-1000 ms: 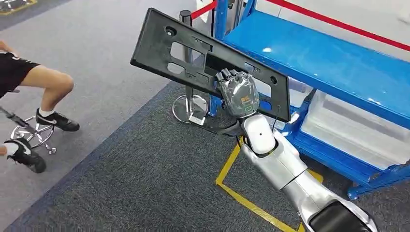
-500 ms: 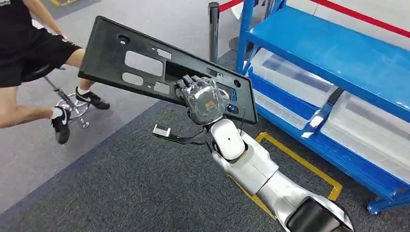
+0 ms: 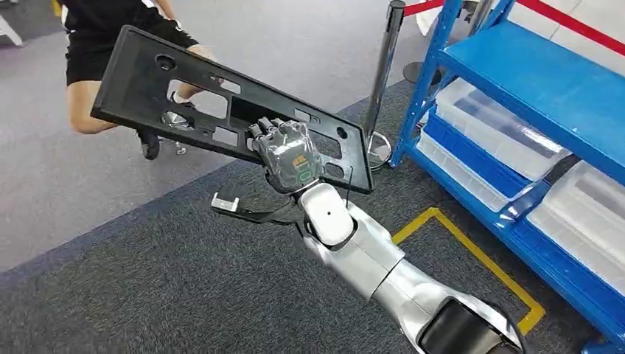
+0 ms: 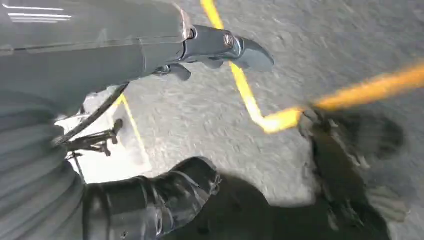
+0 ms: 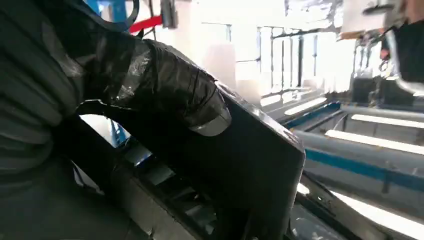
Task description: Take the parts from the cabinet and place them on the table.
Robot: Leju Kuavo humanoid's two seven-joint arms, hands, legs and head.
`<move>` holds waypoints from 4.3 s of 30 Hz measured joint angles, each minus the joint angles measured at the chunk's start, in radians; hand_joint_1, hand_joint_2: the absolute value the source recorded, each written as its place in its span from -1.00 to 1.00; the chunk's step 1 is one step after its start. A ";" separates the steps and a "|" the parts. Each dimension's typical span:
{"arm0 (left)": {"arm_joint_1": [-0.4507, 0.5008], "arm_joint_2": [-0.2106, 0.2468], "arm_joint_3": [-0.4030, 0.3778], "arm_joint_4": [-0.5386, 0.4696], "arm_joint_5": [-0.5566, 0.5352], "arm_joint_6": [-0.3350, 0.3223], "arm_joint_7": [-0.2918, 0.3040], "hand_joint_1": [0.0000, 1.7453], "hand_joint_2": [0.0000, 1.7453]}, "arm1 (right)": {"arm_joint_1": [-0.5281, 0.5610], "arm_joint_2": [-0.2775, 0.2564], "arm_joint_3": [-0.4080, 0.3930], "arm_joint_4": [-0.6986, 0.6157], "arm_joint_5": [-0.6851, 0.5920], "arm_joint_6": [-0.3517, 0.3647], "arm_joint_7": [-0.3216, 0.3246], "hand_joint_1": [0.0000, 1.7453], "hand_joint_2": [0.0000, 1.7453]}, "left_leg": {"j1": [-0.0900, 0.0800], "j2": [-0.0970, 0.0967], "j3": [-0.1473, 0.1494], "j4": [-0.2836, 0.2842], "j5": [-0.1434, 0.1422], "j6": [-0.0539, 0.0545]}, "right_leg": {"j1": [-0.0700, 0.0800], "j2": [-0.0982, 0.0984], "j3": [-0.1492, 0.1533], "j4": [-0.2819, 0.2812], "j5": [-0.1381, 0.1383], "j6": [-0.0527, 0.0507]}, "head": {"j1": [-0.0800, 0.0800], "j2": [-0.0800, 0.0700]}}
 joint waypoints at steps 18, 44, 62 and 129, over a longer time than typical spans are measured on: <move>0.016 -0.024 0.018 0.001 -0.003 -0.002 -0.008 -1.00 1.00 | -0.011 -0.085 0.000 -0.021 -0.093 0.022 -0.072 1.00 1.00 | 0.041 0.001 -0.166 0.360 -0.057 -0.090 | -0.002 -0.069 0.093 -0.261 0.160 -0.034 | -0.001 0.000; 0.019 -0.019 0.019 -0.005 -0.045 -0.020 0.015 -1.00 1.00 | -0.037 -0.110 0.000 -0.026 -0.115 0.023 -0.104 1.00 1.00 | 0.021 -0.018 -0.094 0.205 -0.135 -0.063 | -0.016 0.000 0.133 -0.282 0.154 -0.026 | -0.001 0.000; 0.016 -0.013 0.005 -0.005 -0.075 -0.037 0.018 -1.00 1.00 | -0.038 -0.116 0.000 -0.014 -0.114 0.027 -0.112 1.00 1.00 | 0.015 -0.042 -0.039 0.040 -0.010 -0.015 | -0.015 0.004 -0.016 0.056 -0.010 0.018 | 0.002 0.000; 0.047 -0.017 -0.001 0.000 -0.059 -0.037 -0.026 -1.00 1.00 | -0.035 -0.121 -0.001 0.029 -0.096 0.061 -0.102 1.00 1.00 | 0.040 -0.152 0.133 0.010 -0.129 -0.040 | -0.026 0.090 -0.017 -0.303 0.325 0.032 | -0.008 0.000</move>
